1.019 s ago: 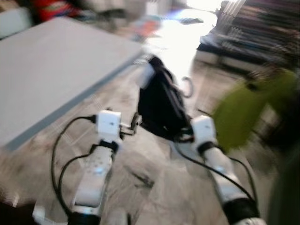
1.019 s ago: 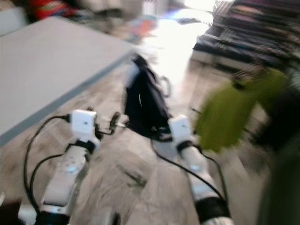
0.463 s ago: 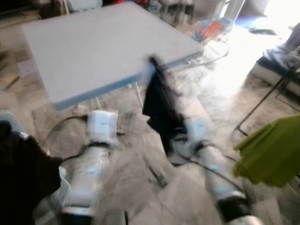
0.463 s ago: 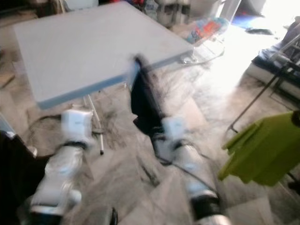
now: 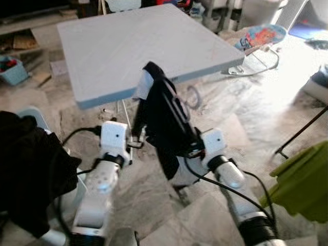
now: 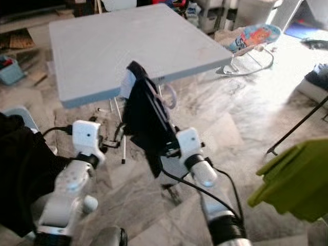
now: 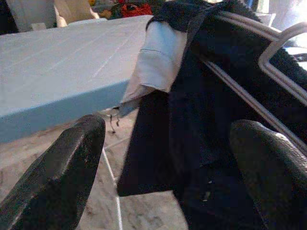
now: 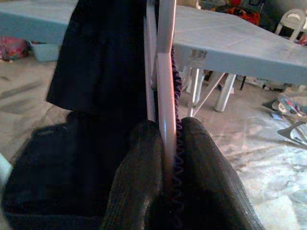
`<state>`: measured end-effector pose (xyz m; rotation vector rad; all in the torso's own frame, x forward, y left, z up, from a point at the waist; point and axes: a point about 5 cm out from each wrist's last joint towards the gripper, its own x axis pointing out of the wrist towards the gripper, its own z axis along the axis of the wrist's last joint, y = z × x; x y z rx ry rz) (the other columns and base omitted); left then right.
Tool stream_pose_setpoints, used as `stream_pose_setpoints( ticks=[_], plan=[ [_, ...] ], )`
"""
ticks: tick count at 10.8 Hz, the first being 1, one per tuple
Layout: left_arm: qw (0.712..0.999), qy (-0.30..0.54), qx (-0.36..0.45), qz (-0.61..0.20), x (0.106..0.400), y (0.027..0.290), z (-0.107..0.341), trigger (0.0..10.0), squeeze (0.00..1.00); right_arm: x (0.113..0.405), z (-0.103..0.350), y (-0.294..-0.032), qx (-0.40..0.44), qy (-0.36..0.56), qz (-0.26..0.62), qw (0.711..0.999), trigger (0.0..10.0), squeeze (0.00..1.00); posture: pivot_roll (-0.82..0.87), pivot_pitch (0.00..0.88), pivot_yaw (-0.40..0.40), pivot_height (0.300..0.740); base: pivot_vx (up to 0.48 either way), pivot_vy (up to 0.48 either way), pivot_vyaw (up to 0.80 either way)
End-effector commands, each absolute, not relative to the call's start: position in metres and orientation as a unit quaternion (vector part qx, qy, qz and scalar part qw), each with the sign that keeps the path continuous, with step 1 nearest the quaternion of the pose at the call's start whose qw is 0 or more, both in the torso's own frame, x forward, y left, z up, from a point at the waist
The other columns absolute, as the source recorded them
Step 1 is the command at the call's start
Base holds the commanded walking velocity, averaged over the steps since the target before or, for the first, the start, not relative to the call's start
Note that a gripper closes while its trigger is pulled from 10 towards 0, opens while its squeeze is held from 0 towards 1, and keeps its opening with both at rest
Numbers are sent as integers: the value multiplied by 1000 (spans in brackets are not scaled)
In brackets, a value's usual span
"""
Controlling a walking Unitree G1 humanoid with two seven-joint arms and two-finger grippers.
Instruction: Hang hanger
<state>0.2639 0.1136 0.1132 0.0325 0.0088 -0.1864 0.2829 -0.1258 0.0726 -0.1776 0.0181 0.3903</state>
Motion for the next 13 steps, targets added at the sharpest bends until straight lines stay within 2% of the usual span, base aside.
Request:
stream_pose_setpoints(
  ticks=[1, 4, 13],
  plan=[
    [997, 3, 28, -78, 263, 115, 115, 10000, 0, 285, 84, -125, -84, -16, 193, 978, 10000, 0, 10, 48, -22, 740, 0, 0, 0],
    [997, 7, 33, -71, 262, 117, 114, 10000, 0, 285, 85, -123, -80, -18, 196, 977, 10000, 0, 14, 58, -20, 740, 0, 0, 0],
    [996, 9, 35, -80, 264, 114, 114, 10000, 0, 286, 87, -121, -78, -22, 194, 978, 10000, 0, 12, 54, -9, 740, -290, 0, 0]
  ],
)
